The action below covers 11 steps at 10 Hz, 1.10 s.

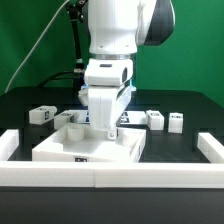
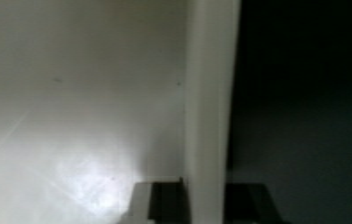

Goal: Assemble one leg

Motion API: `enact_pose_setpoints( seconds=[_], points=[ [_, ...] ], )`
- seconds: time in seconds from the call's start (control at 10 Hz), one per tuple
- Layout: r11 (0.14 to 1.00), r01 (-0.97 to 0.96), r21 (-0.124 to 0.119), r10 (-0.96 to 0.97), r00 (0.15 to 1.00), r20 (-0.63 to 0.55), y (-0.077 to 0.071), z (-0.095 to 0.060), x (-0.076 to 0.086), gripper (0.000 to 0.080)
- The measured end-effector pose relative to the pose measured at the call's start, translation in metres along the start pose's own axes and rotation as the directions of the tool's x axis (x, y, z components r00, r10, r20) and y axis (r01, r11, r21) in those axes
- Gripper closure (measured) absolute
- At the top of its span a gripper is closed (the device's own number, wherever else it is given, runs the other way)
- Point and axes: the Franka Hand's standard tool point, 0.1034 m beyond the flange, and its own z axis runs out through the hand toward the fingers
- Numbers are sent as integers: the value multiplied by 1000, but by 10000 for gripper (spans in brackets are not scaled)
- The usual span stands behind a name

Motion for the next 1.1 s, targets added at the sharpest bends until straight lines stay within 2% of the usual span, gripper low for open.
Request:
enact_pose_setpoints(
  seconds=[0.6,0.8,1.1],
  points=[
    [1000,0,-1,0,1000,0,0,0,0,741],
    [993,118,-8,-118,993,9,5,-2,-4,741],
    [973,230,-7,-229,973,29,3,-1,1,741]
  ],
)
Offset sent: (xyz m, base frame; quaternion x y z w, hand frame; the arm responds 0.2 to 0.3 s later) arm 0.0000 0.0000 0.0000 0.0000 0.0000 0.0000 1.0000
